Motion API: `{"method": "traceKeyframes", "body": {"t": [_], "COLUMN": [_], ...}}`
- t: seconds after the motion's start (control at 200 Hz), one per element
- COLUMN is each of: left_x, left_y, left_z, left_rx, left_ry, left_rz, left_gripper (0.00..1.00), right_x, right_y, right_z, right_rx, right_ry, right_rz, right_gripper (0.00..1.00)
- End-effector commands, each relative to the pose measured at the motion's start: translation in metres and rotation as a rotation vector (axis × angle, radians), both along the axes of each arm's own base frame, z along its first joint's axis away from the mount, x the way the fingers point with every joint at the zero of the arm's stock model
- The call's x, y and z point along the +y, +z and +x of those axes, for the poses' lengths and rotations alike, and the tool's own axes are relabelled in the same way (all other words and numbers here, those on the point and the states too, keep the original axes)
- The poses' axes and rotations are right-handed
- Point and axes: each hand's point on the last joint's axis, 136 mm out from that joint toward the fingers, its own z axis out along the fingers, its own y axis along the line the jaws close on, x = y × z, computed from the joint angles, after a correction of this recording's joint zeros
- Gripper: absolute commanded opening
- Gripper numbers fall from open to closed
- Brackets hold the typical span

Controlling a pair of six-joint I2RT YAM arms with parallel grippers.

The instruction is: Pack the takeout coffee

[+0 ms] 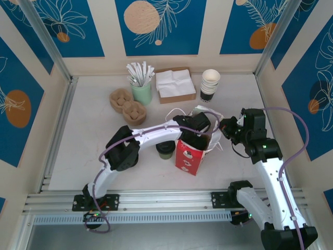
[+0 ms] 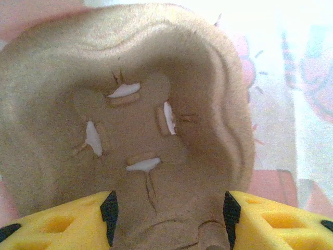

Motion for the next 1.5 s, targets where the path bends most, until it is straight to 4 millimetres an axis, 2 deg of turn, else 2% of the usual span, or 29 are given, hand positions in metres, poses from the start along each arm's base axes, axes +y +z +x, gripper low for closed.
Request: {"method": "traceKeyframes", "body": {"t": [0.0, 0.115, 0.295, 0.39, 0.6, 0.74, 0.865, 1.02, 1.155, 1.305, 1.495], "left_x": [-0.012, -0.015, -0.007, -0.009, -0.011, 0.006, 0.033, 0.064, 0.083, 0.090, 0.084], "left_y": [0.077, 0.119, 0.156, 0.174, 0.240, 0.290, 0.320, 0.341, 0.347, 0.353, 0.356], "left_z": [-0.001, -0.007, -0.010, -0.016, -0.031, -0.033, -0.021, -0.002, 0.017, 0.029, 0.029], "left_rx": [-0.054, -0.116, -0.165, -0.165, -0.209, -0.304, -0.430, -0.578, -0.685, -0.750, -0.766], "left_ry": [-0.034, -0.063, -0.057, -0.072, -0.128, -0.140, -0.100, -0.048, -0.006, -0.003, -0.050], "left_rz": [-0.138, -0.192, -0.242, -0.304, -0.491, -0.579, -0.584, -0.586, -0.556, -0.556, -0.558], "left_gripper": [0.58, 0.58, 0.58, 0.58, 0.58, 0.61, 0.62, 0.63, 0.64, 0.64, 0.64], "right_x": [0.001, -0.002, -0.005, -0.006, -0.007, -0.006, 0.001, 0.003, 0.006, 0.009, 0.017], "right_y": [-0.011, -0.010, -0.002, 0.001, 0.007, 0.019, 0.036, 0.054, 0.054, 0.048, 0.049], "right_z": [-0.010, -0.010, -0.007, -0.006, -0.002, 0.001, 0.003, 0.003, 0.002, 0.000, -0.008], "right_rx": [0.041, 0.038, 0.016, 0.009, -0.021, -0.082, -0.202, -0.330, -0.345, -0.324, -0.372], "right_ry": [0.018, 0.006, -0.007, -0.010, -0.006, 0.020, 0.088, 0.117, 0.135, 0.144, 0.208], "right_rz": [-0.008, -0.018, -0.030, -0.035, -0.056, -0.074, -0.089, -0.122, -0.118, -0.089, -0.088], "right_gripper": [0.00, 0.00, 0.00, 0.00, 0.00, 0.00, 0.00, 0.00, 0.00, 0.00, 0.00]}}
